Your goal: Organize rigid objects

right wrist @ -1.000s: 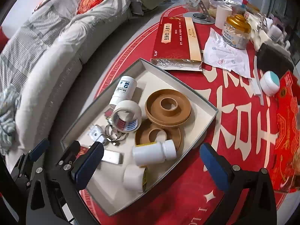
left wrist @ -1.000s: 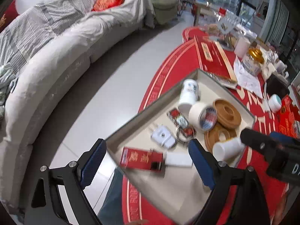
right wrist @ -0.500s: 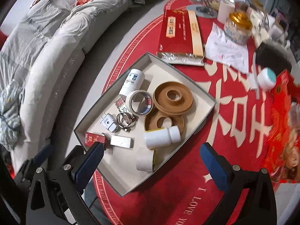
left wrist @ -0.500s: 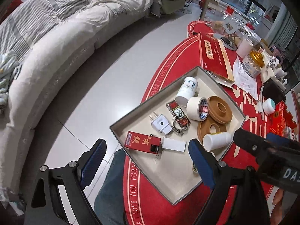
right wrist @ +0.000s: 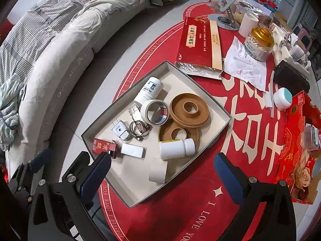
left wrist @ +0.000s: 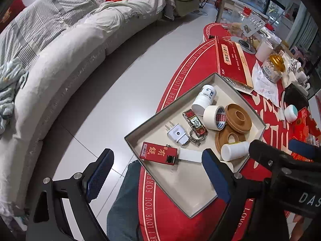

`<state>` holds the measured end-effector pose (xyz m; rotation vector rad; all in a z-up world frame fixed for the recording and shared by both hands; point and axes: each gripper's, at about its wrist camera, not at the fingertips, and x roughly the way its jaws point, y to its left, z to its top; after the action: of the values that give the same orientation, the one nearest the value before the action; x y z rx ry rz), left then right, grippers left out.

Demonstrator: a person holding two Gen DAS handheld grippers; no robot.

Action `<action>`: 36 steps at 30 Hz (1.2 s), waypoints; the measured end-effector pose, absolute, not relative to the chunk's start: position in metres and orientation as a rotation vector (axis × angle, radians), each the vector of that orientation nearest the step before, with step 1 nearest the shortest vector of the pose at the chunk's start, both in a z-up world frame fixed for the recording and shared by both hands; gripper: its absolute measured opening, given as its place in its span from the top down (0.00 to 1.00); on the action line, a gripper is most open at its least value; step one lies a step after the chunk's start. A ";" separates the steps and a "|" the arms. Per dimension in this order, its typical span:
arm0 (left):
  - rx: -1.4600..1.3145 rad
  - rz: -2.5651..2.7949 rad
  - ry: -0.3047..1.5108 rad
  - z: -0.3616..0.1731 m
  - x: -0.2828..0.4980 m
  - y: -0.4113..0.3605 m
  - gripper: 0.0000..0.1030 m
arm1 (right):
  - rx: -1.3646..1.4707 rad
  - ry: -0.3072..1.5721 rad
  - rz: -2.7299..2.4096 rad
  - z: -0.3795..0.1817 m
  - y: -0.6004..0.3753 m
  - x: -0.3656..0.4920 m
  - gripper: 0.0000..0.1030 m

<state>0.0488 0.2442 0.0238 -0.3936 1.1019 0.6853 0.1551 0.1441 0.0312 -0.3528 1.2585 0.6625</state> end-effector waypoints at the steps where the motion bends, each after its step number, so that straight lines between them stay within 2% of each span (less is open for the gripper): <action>1: -0.393 0.683 1.103 0.024 0.049 0.244 0.11 | -0.360 1.252 0.659 0.032 0.144 0.155 0.00; 36: -0.348 0.647 1.126 0.019 0.045 0.235 0.11 | -0.380 1.252 0.616 0.033 0.139 0.151 0.00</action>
<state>0.0453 0.2347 0.0193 -0.3477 1.1263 0.6466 0.1508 0.1386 0.0331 -0.3800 1.2522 0.6157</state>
